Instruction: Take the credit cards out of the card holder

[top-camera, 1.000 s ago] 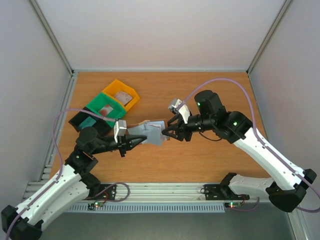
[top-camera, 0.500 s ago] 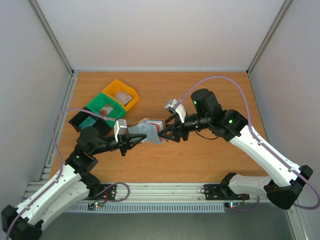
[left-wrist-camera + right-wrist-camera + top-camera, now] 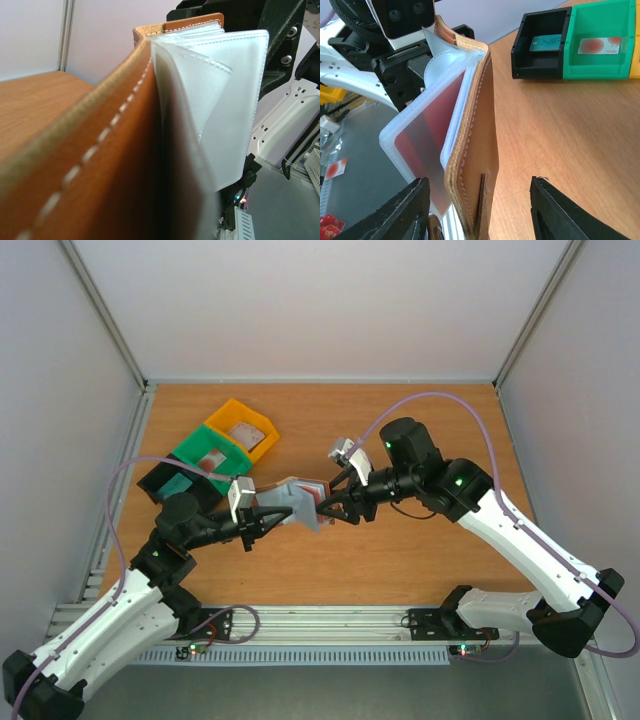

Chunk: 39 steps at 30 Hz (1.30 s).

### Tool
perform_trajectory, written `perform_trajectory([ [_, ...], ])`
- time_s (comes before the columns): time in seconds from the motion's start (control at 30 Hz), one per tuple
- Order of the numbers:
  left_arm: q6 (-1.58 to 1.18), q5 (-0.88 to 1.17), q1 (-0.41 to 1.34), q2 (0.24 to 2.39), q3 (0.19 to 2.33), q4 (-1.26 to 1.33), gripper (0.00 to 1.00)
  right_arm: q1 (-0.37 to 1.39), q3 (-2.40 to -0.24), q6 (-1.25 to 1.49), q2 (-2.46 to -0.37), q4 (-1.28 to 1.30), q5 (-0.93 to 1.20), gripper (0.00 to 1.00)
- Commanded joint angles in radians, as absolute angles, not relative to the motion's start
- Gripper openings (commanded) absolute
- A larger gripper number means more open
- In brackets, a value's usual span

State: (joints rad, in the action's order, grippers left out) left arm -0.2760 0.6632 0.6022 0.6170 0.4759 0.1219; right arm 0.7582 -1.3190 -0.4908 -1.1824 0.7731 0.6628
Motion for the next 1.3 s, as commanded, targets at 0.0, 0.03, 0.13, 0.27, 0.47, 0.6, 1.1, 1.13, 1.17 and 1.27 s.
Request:
perform_trajectory([
  [0.0,-0.255,0.653,0.605,0.615,0.487,0.169,0.0,0.763,-1.327,-0.505,-1.193,0.804,0.674,0.58],
  [0.03,-0.258,0.653,0.606,0.615,0.49,0.17,0.0,0.763,-1.328,-0.504,-1.197,0.807,0.691,0.61],
  [0.13,-0.275,0.656,0.606,0.615,0.492,0.172,0.0,0.765,-1.319,-0.503,-1.2,0.79,0.747,0.7],
  [0.27,-0.321,0.644,0.606,0.615,0.49,0.174,0.0,0.765,-1.306,-0.445,-1.217,0.728,0.707,0.6],
  [0.47,-0.42,0.67,0.606,0.616,0.478,0.211,0.0,0.764,-1.285,-0.358,-1.252,0.62,0.662,0.23],
  [0.6,-0.419,0.617,0.604,0.606,0.477,0.173,0.31,0.765,-1.284,-0.319,-1.243,0.607,0.593,0.04],
  [1.1,-0.215,0.377,0.587,0.646,0.491,0.145,0.99,0.906,-1.415,-0.045,-1.378,0.711,0.067,0.01],
  [1.13,-0.219,0.379,0.586,0.646,0.491,0.148,0.99,0.91,-1.426,-0.047,-1.391,0.718,0.065,0.01],
  [1.17,-0.22,0.387,0.586,0.648,0.491,0.149,0.99,0.911,-1.432,-0.051,-1.4,0.717,0.08,0.01],
  [1.27,-0.238,0.396,0.585,0.65,0.487,0.14,0.99,0.914,-1.435,-0.042,-1.416,0.697,0.114,0.01],
])
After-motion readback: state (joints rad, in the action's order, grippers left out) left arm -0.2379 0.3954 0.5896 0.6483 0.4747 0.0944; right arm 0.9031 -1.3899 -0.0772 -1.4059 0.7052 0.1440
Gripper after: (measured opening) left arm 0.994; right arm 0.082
